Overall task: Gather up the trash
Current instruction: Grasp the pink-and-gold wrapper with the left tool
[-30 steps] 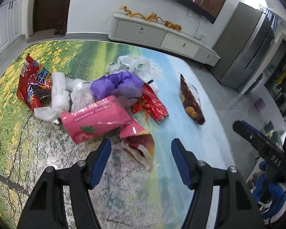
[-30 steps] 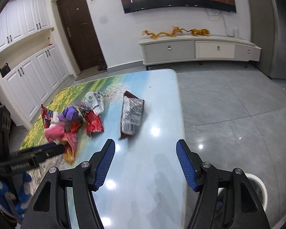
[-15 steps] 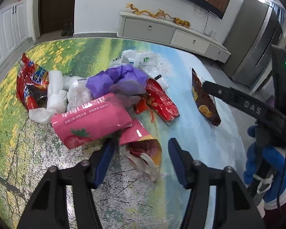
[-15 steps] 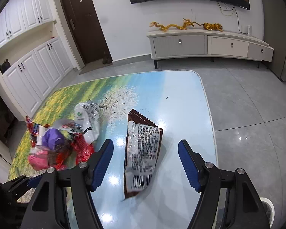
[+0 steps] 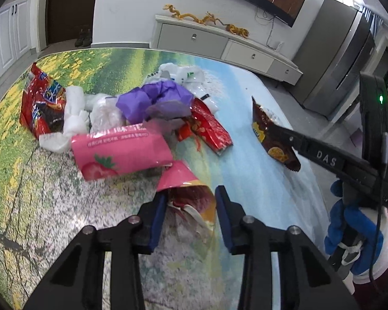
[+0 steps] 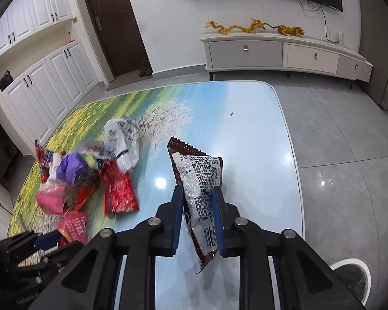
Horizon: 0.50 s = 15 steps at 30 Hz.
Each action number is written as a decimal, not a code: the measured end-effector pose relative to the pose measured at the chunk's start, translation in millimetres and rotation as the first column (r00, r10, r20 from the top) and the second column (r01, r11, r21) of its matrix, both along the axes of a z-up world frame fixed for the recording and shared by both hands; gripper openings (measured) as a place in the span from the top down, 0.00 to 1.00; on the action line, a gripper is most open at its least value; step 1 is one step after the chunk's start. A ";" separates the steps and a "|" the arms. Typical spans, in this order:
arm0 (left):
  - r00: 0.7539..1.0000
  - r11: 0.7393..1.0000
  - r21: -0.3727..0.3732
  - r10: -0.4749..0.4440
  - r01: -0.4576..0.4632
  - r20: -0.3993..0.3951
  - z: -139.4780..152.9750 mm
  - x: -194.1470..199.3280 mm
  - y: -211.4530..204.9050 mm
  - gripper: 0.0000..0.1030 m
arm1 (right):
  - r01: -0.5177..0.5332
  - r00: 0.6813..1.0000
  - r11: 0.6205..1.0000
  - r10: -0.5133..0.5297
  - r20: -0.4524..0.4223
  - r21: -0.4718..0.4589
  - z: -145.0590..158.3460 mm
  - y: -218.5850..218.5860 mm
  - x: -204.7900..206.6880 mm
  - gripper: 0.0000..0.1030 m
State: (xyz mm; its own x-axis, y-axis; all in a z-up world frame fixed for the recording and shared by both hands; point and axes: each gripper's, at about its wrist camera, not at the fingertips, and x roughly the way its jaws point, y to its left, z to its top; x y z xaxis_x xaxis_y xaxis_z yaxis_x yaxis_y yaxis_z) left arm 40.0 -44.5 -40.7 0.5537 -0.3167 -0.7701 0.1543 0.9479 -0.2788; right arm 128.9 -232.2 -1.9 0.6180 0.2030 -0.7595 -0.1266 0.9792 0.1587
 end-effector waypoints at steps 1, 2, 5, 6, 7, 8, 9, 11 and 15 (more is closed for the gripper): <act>1.000 1.000 -0.009 -0.007 0.007 0.001 1.2 -2.8 0.9 0.66 | -0.002 1.000 1.000 0.002 -0.001 -0.002 0.4 0.0 -5.2 0.82; 1.000 1.000 -0.019 -0.016 0.016 0.001 2.8 -6.3 1.7 0.67 | -0.002 1.000 1.000 0.002 0.000 -0.002 1.2 0.2 -9.4 0.83; 0.999 0.998 -0.041 -0.047 0.047 0.015 9.1 -17.5 3.0 0.67 | 0.008 1.000 1.000 -0.008 0.013 0.018 7.3 -1.9 -28.9 0.83; 0.998 0.997 -0.046 -0.059 0.060 0.022 11.6 -21.7 3.2 0.67 | 0.010 1.000 1.000 -0.010 0.017 0.026 8.8 -2.0 -33.4 0.84; 0.997 0.996 -0.051 -0.072 0.073 0.029 13.9 -26.1 3.6 0.67 | 0.013 1.000 0.999 -0.014 0.022 0.035 10.8 -2.4 -40.2 0.84; 0.996 0.995 -0.057 -0.085 0.087 0.037 16.6 -31.2 4.1 0.67 | 0.015 0.999 0.999 -0.016 0.028 0.044 13.3 -2.6 -48.4 0.84; 0.994 0.993 -0.067 -0.098 0.101 0.044 19.4 -36.2 5.3 0.68 | 0.016 0.999 0.999 -0.018 0.035 0.051 15.6 -2.3 -57.1 0.84; 0.991 0.988 -0.090 -0.121 0.126 0.057 24.6 -45.5 9.2 0.68 | 0.018 0.999 0.998 -0.021 0.043 0.062 18.6 -1.4 -69.8 0.84; 0.983 0.979 -0.122 -0.153 0.165 0.099 36.7 -65.7 21.0 0.68 | 0.015 0.998 0.996 -0.020 0.064 0.084 24.9 3.9 -101.5 0.84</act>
State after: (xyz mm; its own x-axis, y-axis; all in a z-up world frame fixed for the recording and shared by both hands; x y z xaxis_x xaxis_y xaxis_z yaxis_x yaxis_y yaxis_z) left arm -25.7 -23.5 -4.0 0.5523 -0.4998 -0.6672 0.3294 0.8661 -0.3760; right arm 27.5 -228.2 23.1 0.6697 0.2523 -0.6985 -0.1222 0.9651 0.2315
